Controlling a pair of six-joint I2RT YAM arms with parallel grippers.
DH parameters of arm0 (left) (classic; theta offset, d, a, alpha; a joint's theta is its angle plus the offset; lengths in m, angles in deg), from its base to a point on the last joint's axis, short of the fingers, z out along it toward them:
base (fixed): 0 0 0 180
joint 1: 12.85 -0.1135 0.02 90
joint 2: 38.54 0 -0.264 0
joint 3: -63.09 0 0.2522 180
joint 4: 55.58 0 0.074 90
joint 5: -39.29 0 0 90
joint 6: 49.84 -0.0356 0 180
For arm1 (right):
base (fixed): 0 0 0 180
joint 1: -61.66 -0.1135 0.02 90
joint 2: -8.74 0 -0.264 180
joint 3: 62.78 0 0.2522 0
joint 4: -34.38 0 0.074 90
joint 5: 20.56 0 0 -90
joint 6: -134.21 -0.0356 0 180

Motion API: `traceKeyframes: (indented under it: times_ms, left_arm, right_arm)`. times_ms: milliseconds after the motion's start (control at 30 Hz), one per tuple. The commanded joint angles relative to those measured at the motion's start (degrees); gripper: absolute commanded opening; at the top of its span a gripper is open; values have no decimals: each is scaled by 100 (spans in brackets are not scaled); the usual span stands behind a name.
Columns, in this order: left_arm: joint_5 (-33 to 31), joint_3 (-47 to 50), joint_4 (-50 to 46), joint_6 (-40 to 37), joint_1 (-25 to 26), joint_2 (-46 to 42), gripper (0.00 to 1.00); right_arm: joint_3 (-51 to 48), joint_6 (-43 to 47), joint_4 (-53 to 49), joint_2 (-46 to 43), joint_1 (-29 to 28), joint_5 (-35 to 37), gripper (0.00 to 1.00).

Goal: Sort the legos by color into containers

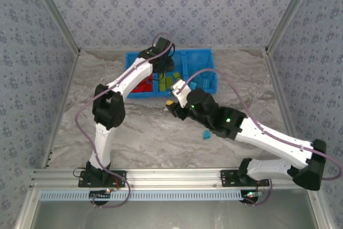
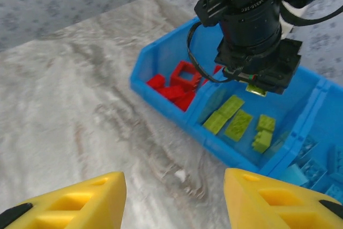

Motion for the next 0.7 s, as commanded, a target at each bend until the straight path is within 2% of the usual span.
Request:
traceKeyframes:
  times_ms: [0,167,400,533,667]
  left_arm:
    - [137,-658,79,-499,-136,483,34]
    - [44,-1415,31,-555,-264,1245,34]
    - [100,-1709,374,-669,-337,1771,34]
    - [135,-2247,-75,-597,-336,2189,34]
    - [212,-2198,-203,-487,-331,2237,35]
  right_arm:
    - [-164,-31,1248,183,-23,943,54]
    - [-343,-519,1143,159,-77,1074,54]
    - [-533,-863,837,-84,-81,1071,54]
    - [-661,-1095,679,-174,-88,1035,54]
    - [-735,-1198,592,-192,-62,1066,55]
